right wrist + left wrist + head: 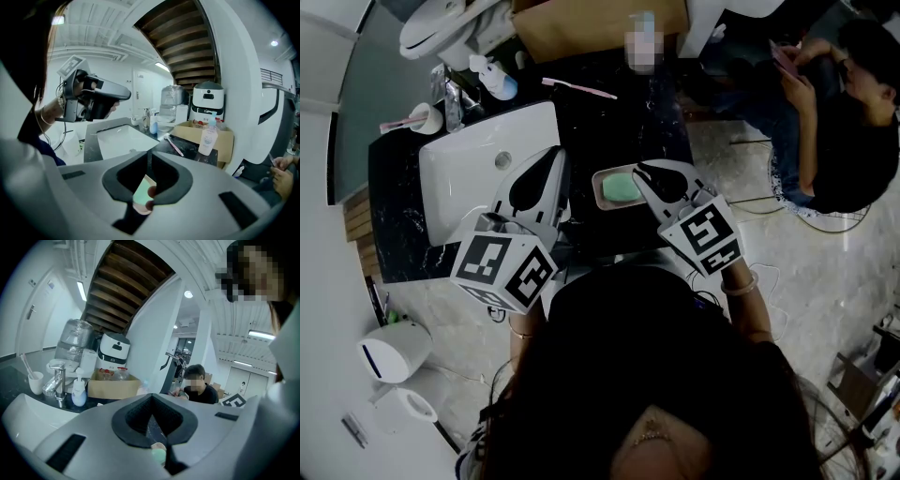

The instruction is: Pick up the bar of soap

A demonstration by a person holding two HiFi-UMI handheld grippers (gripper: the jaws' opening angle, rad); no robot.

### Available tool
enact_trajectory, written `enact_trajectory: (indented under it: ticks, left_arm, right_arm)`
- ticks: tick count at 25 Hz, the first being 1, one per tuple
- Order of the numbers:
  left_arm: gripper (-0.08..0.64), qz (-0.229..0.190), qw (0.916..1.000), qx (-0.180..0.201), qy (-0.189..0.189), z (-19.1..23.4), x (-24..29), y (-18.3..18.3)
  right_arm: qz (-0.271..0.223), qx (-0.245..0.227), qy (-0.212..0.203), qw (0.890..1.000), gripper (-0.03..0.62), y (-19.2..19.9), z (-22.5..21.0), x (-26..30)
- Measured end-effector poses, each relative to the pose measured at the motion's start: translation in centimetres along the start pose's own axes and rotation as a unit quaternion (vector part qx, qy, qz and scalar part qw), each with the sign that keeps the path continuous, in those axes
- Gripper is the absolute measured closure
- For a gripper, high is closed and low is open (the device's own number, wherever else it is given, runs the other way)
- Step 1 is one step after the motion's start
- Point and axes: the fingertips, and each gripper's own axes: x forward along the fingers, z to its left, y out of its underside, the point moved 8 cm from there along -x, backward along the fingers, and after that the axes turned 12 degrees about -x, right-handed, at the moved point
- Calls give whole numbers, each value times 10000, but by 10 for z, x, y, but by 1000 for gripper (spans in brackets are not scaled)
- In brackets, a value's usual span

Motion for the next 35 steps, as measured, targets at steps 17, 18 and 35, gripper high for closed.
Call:
enact_trajectory:
  ticks: [17, 18, 35]
  left_arm:
    - [563, 106, 9999, 39, -28, 13, -3, -5]
    - [563, 116, 9999, 40, -32, 14, -3, -4]
    - [563, 199, 9997, 3, -147, 23, -6, -2]
  right_arm:
    - [737, -534, -650, 9937, 558, 29, 14, 26]
    - [816, -585, -703, 9925, 557, 31, 15, 28]
    - [1393, -977, -1358, 9760, 453, 51, 25, 50]
